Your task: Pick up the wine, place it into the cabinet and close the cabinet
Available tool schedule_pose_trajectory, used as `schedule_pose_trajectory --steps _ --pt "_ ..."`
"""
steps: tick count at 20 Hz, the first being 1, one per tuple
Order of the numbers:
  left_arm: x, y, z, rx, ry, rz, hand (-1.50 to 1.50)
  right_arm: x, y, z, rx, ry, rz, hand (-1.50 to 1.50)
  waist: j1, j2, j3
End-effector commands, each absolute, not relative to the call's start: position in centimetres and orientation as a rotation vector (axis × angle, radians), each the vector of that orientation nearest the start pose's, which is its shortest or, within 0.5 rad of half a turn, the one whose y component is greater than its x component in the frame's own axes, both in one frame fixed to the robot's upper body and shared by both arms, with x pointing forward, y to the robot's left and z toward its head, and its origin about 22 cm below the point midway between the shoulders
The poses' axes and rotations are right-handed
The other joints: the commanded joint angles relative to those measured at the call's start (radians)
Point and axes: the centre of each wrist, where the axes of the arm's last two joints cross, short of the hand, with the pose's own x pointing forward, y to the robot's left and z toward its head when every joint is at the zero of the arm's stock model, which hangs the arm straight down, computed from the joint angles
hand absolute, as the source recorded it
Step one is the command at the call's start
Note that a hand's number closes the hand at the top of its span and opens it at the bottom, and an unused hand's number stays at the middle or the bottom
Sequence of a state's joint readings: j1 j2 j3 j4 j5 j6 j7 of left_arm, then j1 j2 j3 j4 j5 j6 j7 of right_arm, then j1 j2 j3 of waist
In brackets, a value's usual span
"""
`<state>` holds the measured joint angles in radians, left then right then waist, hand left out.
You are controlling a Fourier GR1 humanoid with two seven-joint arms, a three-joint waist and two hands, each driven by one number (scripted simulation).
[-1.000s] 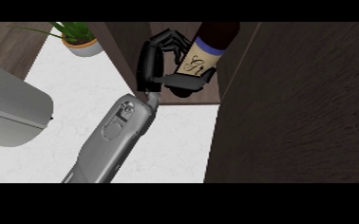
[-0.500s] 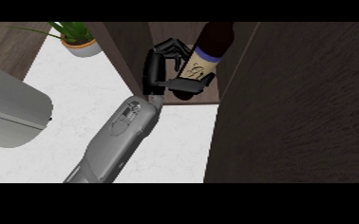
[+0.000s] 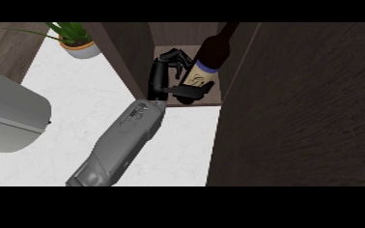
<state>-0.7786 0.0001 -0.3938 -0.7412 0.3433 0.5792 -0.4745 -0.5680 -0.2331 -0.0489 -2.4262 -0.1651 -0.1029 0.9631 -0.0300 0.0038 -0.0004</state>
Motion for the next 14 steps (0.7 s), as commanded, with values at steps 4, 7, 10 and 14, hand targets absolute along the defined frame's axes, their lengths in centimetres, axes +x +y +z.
schedule_pose_trajectory --steps 4,7,10,14 --pt "38.0 8.4 -0.4 0.164 -1.896 -0.104 1.50 16.9 -21.2 27.6 0.205 -2.006 0.270 -1.50 -0.005 0.005 0.000" --pt "38.0 8.8 -1.0 0.157 -1.894 -0.062 1.50 15.5 -21.2 28.1 0.209 -1.989 0.291 -1.50 -0.014 0.003 0.000" --pt "38.4 9.3 -1.0 0.154 -1.912 -0.043 1.50 16.1 -22.7 29.8 0.208 -1.997 0.281 -1.50 -0.008 0.001 0.000" --pt "39.3 10.1 -0.8 0.134 -1.883 0.095 1.50 15.6 -21.0 29.2 0.250 -1.988 0.294 -1.50 -0.028 0.006 -0.001"
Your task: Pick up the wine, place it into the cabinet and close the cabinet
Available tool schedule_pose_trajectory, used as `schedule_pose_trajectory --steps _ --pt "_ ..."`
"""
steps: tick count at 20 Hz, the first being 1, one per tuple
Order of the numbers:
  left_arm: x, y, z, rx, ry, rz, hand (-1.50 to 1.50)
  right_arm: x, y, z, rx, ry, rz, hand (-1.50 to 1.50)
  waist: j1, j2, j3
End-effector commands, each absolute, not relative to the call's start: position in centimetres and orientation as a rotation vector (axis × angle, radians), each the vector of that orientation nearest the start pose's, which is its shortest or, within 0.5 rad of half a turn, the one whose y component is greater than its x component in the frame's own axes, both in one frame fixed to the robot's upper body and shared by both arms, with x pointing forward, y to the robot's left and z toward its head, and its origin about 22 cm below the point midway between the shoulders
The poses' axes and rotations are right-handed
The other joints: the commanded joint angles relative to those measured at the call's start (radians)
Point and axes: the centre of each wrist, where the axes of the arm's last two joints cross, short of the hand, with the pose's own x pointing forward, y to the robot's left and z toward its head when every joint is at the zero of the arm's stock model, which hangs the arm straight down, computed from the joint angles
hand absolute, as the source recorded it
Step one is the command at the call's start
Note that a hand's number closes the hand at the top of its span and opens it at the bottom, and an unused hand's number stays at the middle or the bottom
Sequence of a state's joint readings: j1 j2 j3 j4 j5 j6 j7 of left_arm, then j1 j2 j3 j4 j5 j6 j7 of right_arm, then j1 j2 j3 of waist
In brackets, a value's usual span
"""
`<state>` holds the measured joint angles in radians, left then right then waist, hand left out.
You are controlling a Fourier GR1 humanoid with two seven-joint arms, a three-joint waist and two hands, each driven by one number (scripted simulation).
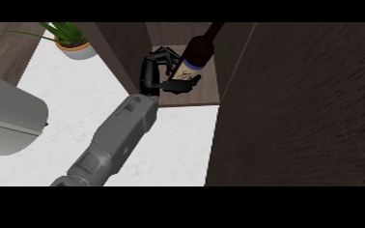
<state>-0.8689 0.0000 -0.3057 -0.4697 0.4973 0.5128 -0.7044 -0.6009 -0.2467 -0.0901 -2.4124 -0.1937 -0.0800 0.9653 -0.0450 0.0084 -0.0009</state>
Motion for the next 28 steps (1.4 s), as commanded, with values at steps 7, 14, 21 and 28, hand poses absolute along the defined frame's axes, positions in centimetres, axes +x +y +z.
schedule_pose_trajectory --steps 7,14,21,28 --pt "40.4 10.9 -1.0 0.135 -1.833 0.094 1.50 16.2 -21.7 28.2 0.225 -1.998 0.288 -1.50 -0.015 0.008 0.000" --pt "41.6 10.5 0.6 0.260 -1.869 0.045 1.50 17.1 -20.1 29.0 0.249 -2.003 0.277 -1.50 -0.017 0.009 -0.001" --pt "42.5 12.0 1.3 0.393 -1.811 -0.015 1.50 16.2 -20.7 27.9 0.250 -2.021 0.306 -1.50 -0.031 0.017 0.000" --pt "42.4 12.9 0.8 0.456 -1.764 -0.008 1.50 16.7 -20.2 28.7 0.271 -2.002 0.310 -1.50 -0.051 0.025 -0.001"
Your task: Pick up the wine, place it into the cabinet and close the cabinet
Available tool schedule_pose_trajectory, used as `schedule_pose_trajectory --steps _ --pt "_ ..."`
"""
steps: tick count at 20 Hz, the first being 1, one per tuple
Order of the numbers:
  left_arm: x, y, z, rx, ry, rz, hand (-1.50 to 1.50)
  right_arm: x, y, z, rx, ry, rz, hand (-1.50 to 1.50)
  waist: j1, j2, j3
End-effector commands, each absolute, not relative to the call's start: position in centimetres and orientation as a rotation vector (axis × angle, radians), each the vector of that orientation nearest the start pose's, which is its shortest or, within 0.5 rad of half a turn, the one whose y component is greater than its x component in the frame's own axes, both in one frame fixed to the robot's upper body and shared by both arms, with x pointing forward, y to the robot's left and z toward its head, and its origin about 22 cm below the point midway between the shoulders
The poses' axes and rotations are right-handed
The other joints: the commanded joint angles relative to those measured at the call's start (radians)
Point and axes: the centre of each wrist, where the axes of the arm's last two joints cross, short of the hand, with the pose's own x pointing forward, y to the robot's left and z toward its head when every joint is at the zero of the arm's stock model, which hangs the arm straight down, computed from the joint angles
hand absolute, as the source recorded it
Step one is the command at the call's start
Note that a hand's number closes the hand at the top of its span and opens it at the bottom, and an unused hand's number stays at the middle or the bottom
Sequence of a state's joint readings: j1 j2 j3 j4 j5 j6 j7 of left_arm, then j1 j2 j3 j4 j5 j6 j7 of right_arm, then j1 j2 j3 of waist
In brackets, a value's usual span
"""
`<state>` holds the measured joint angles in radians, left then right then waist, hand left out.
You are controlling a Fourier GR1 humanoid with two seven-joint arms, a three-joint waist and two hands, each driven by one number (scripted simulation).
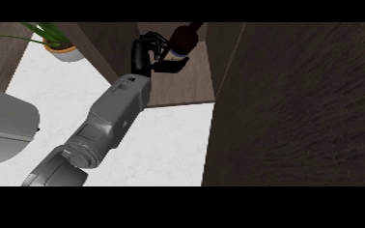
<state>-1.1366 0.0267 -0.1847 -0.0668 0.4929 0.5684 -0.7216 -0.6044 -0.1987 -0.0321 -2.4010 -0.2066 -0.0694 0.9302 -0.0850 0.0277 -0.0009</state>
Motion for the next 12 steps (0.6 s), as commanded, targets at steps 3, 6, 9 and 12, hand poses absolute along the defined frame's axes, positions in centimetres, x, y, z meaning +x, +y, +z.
schedule_pose_trajectory --steps 3,6,9,12 --pt "42.0 12.2 0.2 0.483 -1.742 -0.005 1.50 17.9 -19.9 28.6 0.279 -2.003 0.317 -1.50 -0.008 0.013 -0.001" --pt "42.0 12.6 0.1 0.400 -1.727 0.037 1.50 17.0 -19.6 28.8 0.271 -2.020 0.321 -1.50 -0.015 0.012 -0.002" --pt "42.3 12.6 0.7 0.252 -1.722 0.130 1.50 17.6 -20.0 29.0 0.255 -1.998 0.322 -1.50 -0.008 0.009 -0.002" --pt "41.3 11.7 -0.6 0.215 -1.681 0.192 1.50 16.4 -19.7 28.7 0.295 -2.011 0.341 -1.50 -0.026 0.009 -0.002"
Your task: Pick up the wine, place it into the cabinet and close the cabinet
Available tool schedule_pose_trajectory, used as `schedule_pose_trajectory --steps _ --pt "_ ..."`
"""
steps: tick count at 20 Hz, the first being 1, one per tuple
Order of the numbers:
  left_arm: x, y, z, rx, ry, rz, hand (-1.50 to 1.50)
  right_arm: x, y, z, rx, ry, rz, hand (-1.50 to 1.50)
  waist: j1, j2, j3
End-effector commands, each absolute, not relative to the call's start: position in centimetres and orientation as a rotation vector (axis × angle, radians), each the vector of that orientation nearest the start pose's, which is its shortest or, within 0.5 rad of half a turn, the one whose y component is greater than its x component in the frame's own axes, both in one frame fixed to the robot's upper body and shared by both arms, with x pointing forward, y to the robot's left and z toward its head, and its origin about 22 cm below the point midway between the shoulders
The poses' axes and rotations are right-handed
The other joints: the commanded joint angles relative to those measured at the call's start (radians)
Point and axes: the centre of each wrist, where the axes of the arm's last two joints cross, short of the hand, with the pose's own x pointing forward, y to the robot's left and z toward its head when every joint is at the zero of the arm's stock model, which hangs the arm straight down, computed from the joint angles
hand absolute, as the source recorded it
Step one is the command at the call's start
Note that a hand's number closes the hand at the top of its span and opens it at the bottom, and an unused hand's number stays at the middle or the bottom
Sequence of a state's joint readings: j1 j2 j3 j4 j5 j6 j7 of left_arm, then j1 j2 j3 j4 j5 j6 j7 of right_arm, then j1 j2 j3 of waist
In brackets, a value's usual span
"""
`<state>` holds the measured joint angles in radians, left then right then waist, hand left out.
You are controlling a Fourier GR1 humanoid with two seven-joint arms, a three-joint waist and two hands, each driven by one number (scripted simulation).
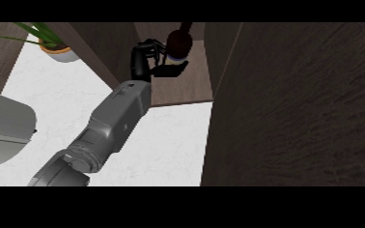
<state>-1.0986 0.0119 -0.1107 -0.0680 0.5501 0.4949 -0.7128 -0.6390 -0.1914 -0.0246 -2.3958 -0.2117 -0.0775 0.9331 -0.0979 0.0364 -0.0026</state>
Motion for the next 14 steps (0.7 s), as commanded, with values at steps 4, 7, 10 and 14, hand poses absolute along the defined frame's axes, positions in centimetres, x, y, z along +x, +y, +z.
schedule_pose_trajectory --steps 4,7,10,14 --pt "40.5 12.4 -2.2 0.142 -1.642 0.236 1.50 17.2 -19.5 28.9 0.284 -2.030 0.304 -1.50 -0.006 0.003 -0.001" --pt "39.4 13.2 -4.0 0.121 -1.616 0.261 1.50 16.2 -19.2 28.3 0.326 -2.006 0.361 -1.50 -0.042 0.000 -0.001" --pt "38.5 13.8 -5.2 0.111 -1.639 0.270 1.50 18.1 -19.1 28.8 0.309 -1.995 0.350 -1.50 -0.034 0.004 -0.001" --pt "38.4 13.8 -5.3 0.069 -1.613 0.271 1.50 18.0 -19.1 28.8 0.341 -2.010 0.313 -1.50 -0.035 0.000 -0.001"
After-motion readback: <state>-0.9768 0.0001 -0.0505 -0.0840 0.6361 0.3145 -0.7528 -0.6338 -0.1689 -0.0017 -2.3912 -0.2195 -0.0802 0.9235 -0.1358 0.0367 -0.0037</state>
